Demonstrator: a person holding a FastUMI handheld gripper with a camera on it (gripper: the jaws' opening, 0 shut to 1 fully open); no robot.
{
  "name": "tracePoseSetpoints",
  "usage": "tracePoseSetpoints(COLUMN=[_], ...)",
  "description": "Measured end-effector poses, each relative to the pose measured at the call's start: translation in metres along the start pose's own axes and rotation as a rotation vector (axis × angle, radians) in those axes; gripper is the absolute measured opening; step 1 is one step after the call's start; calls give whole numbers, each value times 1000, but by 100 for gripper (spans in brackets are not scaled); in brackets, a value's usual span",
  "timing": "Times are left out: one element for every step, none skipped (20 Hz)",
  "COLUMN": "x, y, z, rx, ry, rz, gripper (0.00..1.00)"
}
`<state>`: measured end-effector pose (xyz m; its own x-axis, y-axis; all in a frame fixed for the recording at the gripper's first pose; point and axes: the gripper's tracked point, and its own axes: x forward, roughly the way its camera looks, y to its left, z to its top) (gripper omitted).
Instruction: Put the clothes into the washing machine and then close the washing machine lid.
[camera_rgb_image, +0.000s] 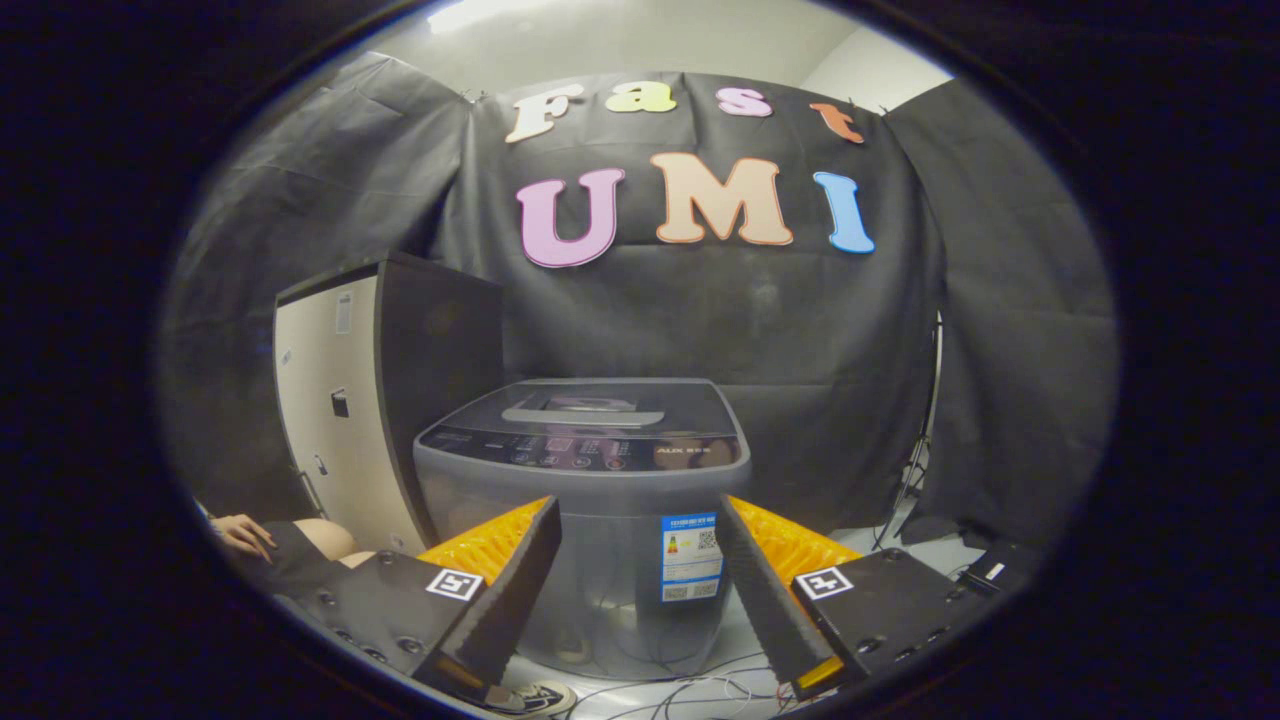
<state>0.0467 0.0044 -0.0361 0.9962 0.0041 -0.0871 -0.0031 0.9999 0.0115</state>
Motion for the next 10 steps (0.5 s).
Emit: tracePoseSetpoints(x=[1, 1, 2, 2, 3, 3, 5, 5, 4, 3], y=[0, 0, 0, 0, 0, 0, 0, 0, 0, 0], z=[0, -1, -2, -4, -5, -7, -8, -9, -8, -8], rx=[0, 0, -1, -1, -2, -2, -3, -3, -4, -3], ry=[3, 7, 12, 18, 24, 31, 40, 45, 44, 42], rz=[1, 1, 1, 0, 0, 0, 0, 0, 1, 1], gripper=[97, 98, 98, 97, 97, 97, 98, 97, 98, 97])
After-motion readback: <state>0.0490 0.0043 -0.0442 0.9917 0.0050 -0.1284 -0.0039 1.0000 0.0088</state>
